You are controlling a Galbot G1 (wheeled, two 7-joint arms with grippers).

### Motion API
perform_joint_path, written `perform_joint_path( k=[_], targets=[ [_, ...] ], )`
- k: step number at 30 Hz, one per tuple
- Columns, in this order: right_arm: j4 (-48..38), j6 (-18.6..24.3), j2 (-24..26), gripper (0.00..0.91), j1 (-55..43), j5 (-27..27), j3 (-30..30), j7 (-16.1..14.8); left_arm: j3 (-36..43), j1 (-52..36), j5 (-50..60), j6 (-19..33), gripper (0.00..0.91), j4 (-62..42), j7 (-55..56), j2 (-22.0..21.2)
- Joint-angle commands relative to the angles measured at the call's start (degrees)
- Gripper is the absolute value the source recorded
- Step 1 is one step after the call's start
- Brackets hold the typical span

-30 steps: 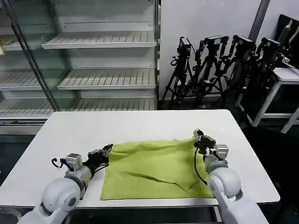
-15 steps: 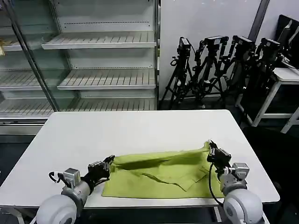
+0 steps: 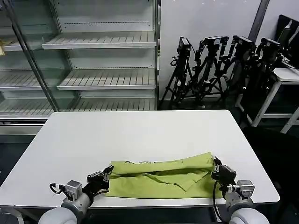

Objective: Fold and organize the clothes.

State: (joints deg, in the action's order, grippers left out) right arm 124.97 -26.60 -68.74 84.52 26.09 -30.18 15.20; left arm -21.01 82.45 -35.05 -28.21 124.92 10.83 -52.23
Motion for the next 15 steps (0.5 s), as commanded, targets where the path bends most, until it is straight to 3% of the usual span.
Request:
perform_joint_path(
  k=[1, 6, 15],
  targets=[
    [1.9, -1.6, -1.0, 0.907, 3.0, -1.9, -0.1, -0.1, -0.4, 2.4, 3.9, 0.7, 0.907, 1.0, 0.4, -1.4],
    [4.3, -0.4, -1.3, 0.907, 5.1, -2.9, -1.3, -0.2, -0.9, 3.2, 1.8, 3.1, 0.907, 2.7, 3.6, -4.3],
    [6.6, 0.3, -2.0, 0.907, 7.4, -3.2, -2.4, 0.0, 3.0, 2.8, -1.4, 2.9, 0.907, 0.9, 6.7, -10.2]
  ],
)
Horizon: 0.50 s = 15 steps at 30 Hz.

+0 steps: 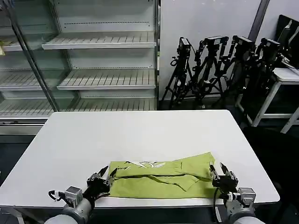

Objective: Fold and organize the clothes.

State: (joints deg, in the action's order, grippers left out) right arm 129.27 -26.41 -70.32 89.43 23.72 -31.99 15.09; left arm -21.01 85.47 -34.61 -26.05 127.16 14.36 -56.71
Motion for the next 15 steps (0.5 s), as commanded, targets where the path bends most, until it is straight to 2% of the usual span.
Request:
perform_joint_path(
  k=[1, 12, 13, 14, 15],
  targets=[
    [2.3, 0.2, -0.5, 0.907, 2.6, -0.9, -0.7, 0.1, 3.5, -0.8, -1.9, 0.7, 0.907, -1.7, 3.4, -6.1],
    [2.9, 0.8, -1.0, 0.907, 4.1, -0.8, -1.4, -0.1, 4.9, -4.3, -3.5, -1.2, 0.907, -6.7, 5.7, -6.7],
    [2.9, 0.8, -1.1, 0.907, 4.0, -0.9, -1.3, -0.1, 5.0, -4.2, -3.7, -0.5, 0.091, -6.7, 5.9, -6.8],
    [2.9, 0.8, -1.1, 0.907, 4.0, -0.9, -1.3, -0.1, 5.0, -4.0, -3.9, -0.1, 0.04, -6.5, 5.8, -6.8],
    [2.9, 0.8, -1.2, 0.907, 4.0, -0.8, -1.2, -0.1, 5.0, -3.9, -4.3, 0.1, 0.04, -6.4, 5.5, -6.7]
  ],
)
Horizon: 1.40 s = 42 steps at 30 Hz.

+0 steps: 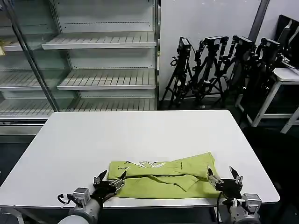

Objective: Fold and organize the clothes.

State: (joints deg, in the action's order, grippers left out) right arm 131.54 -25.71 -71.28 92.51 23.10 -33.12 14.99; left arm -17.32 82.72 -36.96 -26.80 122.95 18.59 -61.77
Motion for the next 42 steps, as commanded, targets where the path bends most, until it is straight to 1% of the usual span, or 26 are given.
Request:
perform_joint_path(
  k=[1, 11, 15, 19, 24, 30, 33, 34, 40, 42],
  targets=[
    [0.7, 0.1, -0.3, 0.907, 0.8, -0.2, 0.0, 0.1, 1.3, -0.9, -2.4, 0.8, 0.04, -1.9, 0.9, -1.6],
    [0.9, 0.2, -0.8, 0.907, 0.9, -0.2, 0.0, 0.3, 1.0, -1.1, -5.0, 0.4, 0.04, -1.9, 0.3, -1.6],
    [1.2, 0.1, -0.9, 0.907, 1.0, -0.1, -0.2, 0.3, 0.2, -1.1, -8.1, 0.7, 0.04, -1.8, 0.2, -1.7],
    [1.5, 0.0, -0.9, 0.907, 1.0, 0.3, -0.4, 0.5, -1.5, -1.1, -13.7, 0.8, 0.04, -1.8, 0.1, -1.9],
    [1.8, -0.2, -1.2, 0.907, 0.9, 0.8, -0.6, 0.7, -4.5, -0.4, -18.0, 1.3, 0.04, -0.7, -0.4, -1.0],
    [1.6, -0.2, -1.5, 0.907, 0.7, 0.9, -0.4, 0.8, -12.9, 2.0, -23.3, 0.9, 0.04, 1.2, -0.7, 2.3],
    [1.5, -0.2, -1.3, 0.907, 0.4, 1.2, -0.3, 0.8, -18.7, 3.4, -26.4, 0.5, 0.04, 1.0, -0.9, 5.4],
    [1.5, -0.3, -1.2, 0.907, 0.2, 1.3, -0.3, 0.8, -22.2, 3.9, -28.0, 0.2, 0.04, 0.9, -0.9, 6.6],
    [1.2, -0.4, -0.7, 0.907, -0.7, 2.2, -0.3, 0.9, -36.9, 4.2, -34.5, -3.1, 0.04, -2.9, -2.1, 12.9],
    [1.1, -0.4, -0.7, 0.907, -0.8, 2.3, -0.2, 0.8, -39.5, 4.2, -35.6, -3.7, 0.04, -3.9, -2.6, 14.3]
  ],
)
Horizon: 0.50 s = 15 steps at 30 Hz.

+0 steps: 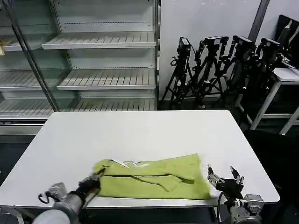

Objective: Fold and organize the clothes.

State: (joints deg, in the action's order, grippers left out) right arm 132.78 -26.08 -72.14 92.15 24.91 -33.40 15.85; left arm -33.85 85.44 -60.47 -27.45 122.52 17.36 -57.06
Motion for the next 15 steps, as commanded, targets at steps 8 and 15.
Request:
perform_joint_path(
  k=[8, 15],
  targets=[
    [0.0, 0.1, 0.3, 0.907, -0.1, 0.5, 0.1, -0.1, -24.5, 0.1, -21.3, -4.7, 0.04, -0.2, -0.6, 10.6],
    [0.6, 0.4, 0.0, 0.907, 1.4, -0.1, -0.4, -0.1, -12.0, -1.9, -32.7, -2.7, 0.04, 10.9, 1.3, 4.9]
  ],
)
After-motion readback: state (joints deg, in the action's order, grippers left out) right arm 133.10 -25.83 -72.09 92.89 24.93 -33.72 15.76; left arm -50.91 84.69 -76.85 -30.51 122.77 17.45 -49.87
